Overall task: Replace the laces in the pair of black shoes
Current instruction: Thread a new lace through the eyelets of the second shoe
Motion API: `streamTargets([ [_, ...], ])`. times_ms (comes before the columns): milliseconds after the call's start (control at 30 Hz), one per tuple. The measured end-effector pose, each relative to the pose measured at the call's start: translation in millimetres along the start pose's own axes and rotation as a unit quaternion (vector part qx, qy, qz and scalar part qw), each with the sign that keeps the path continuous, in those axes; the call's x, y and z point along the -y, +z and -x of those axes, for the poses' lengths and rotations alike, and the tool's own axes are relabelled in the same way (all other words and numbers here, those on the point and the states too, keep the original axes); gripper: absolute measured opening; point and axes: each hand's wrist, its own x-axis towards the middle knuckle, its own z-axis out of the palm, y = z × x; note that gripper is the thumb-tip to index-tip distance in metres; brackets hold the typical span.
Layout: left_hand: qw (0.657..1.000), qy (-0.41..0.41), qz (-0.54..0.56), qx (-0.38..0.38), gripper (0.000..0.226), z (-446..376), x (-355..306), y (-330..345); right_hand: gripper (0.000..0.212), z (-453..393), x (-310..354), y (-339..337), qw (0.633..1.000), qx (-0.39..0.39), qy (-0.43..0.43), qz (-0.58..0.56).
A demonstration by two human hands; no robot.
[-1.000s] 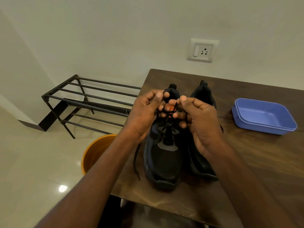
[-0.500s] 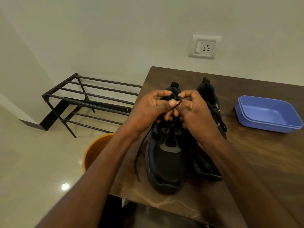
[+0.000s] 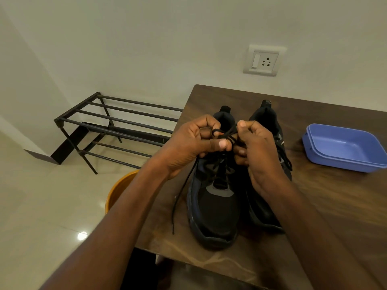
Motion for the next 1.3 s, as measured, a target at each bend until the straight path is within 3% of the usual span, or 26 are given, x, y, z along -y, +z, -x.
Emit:
streamTargets([
  [100,0.993,0.063,-0.091,-0.048,0.023,0.7,3.6,2.8,0.020,-1.9,-1.0,2.8,1.000,-0.013,0.010,-0.003],
  [200,0.959,0.152,-0.201,-0.128,0.013,-2.1,10.6,5.0,0.017,-2.4,0.4,3.5,1.000,-0.018,-0.002,0.001],
  [367,0.842,0.309,-0.418,-0.143,0.012,-2.1,10.6,2.0,0.024,-7.0,-2.7,3.6,0.999,-0.022,-0.005,0.035],
  [433,0.829,0.333,-0.427,-0.137,0.013,-2.5,9.9,3.5,0.023,-8.3,-2.8,2.5,0.999,-0.017,-0.001,0.044],
  [500,0.838,0.326,-0.415,-0.135,0.014,-2.8,10.2,4.4,0.020,-8.9,-2.5,0.5,0.998,-0.007,0.006,0.058],
  [633,0.872,0.292,-0.368,-0.136,0.009,-1.6,8.1,6.9,0.023,-8.8,-1.4,0.2,0.997,0.017,0.020,0.069],
  [700,0.904,0.232,-0.328,-0.146,0.009,-0.1,3.2,10.9,0.022,-11.0,-1.3,-0.6,0.998,0.010,0.028,0.062],
  [800,0.973,0.014,-0.156,-0.172,0.013,-0.1,-9.0,11.4,0.018,-10.2,1.2,-1.1,0.998,0.016,0.024,0.062],
  [833,0.982,-0.072,-0.071,-0.162,0.013,0.7,-12.1,10.5,0.019,-7.9,3.0,-1.3,0.997,0.034,0.010,0.072],
  [933,0.955,-0.210,0.150,-0.143,0.005,2.8,-14.9,9.4,0.021,-1.1,6.5,-3.0,0.989,0.124,-0.024,0.075],
  [1033,0.946,-0.236,0.176,-0.133,0.006,4.5,-15.1,8.5,0.029,1.1,4.2,-8.0,0.985,0.138,-0.049,0.096],
  [1100,0.952,-0.231,0.159,-0.126,0.005,4.7,-16.1,8.0,0.023,1.3,1.0,-8.5,0.981,0.086,-0.097,0.146],
  [1300,0.958,-0.213,0.128,-0.144,0.029,4.3,-18.8,10.4,0.005,9.2,-7.8,-6.3,0.951,-0.021,-0.222,0.215],
])
